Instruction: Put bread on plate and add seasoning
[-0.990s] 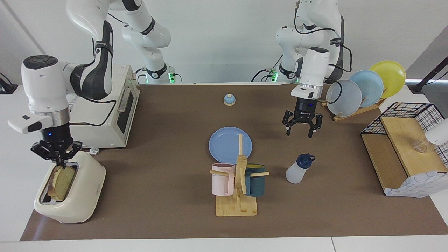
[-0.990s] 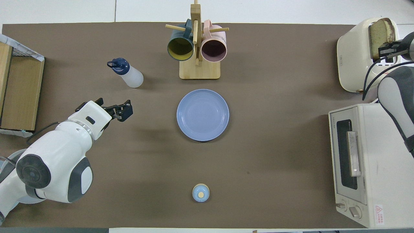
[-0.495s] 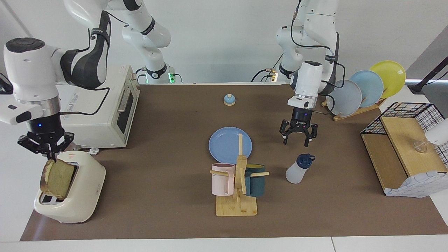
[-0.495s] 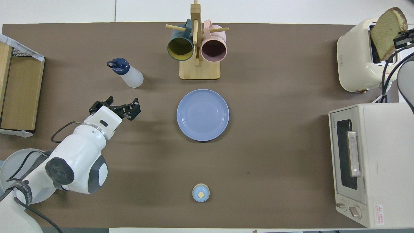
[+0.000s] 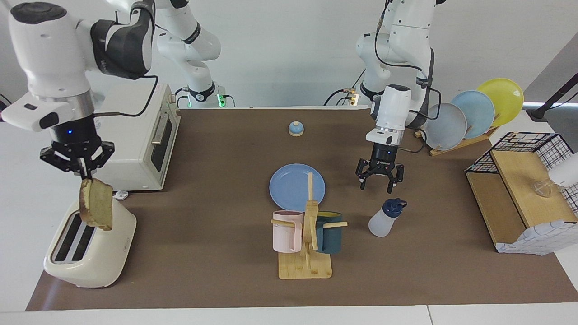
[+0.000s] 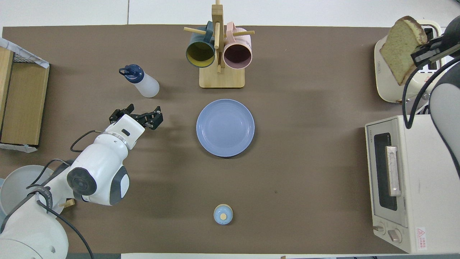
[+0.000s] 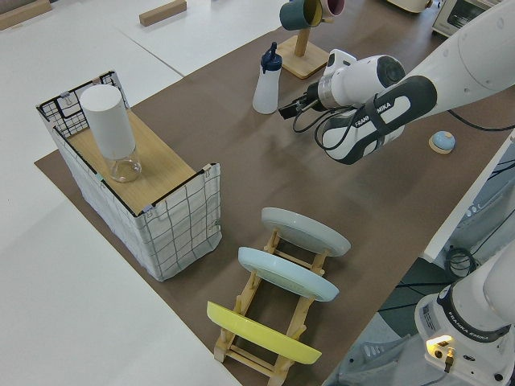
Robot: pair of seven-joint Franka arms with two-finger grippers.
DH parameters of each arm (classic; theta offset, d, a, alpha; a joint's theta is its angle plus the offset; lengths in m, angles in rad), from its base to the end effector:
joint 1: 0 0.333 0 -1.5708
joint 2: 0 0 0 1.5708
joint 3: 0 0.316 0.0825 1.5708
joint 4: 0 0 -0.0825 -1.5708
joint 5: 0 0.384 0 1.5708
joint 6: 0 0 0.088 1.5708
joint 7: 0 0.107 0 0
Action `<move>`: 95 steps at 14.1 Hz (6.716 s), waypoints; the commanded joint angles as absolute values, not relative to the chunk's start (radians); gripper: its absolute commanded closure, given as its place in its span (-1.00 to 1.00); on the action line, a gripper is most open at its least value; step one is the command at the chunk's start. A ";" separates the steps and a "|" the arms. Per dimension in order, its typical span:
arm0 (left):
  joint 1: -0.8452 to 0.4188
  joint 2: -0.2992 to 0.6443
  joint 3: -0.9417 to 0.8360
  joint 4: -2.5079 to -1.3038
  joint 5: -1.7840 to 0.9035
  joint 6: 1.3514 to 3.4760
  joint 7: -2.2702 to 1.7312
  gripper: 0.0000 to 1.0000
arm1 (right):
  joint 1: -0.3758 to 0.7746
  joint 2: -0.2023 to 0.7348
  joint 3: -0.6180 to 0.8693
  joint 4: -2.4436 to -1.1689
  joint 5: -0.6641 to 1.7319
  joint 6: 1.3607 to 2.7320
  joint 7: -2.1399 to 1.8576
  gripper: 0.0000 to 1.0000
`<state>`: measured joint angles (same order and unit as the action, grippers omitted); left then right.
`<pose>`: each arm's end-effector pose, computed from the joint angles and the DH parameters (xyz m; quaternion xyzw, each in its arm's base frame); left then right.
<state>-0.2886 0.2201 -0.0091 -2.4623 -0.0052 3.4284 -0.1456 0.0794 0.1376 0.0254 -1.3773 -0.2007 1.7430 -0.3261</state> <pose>0.5077 -0.1551 0.2969 0.9288 -0.0677 0.3553 0.0812 0.6123 0.0450 0.6560 0.9646 0.2167 0.1017 0.1102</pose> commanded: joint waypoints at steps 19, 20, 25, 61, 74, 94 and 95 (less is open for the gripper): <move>-0.819 0.480 0.515 -2.203 -0.196 3.458 -0.152 -1.00 | 0.595 -0.039 0.048 -2.025 0.095 2.271 0.459 1.00; -0.816 0.488 0.515 -2.195 -0.193 3.458 -0.153 -1.00 | 0.601 -0.013 0.049 -2.035 0.095 2.331 0.462 1.00; -0.811 0.537 0.512 -2.163 -0.196 3.479 -0.164 -1.00 | 0.658 0.087 0.048 -2.036 0.094 2.497 0.512 1.00; -0.735 0.554 0.492 -2.022 -0.169 3.335 -0.209 1.00 | 0.555 0.112 0.048 -2.209 0.092 2.718 0.454 1.00; -0.628 0.482 0.450 -1.781 -0.127 2.886 -0.134 1.00 | 0.543 0.092 0.049 -2.263 0.095 2.717 0.594 -0.99; -0.600 0.085 0.414 -1.759 -0.161 2.165 0.320 1.00 | 0.456 0.088 0.040 -1.718 0.193 1.940 0.571 -1.00; -0.600 0.063 0.414 -1.758 -0.161 2.108 0.343 1.00 | 0.451 0.059 0.040 -1.712 0.196 1.878 0.571 -1.00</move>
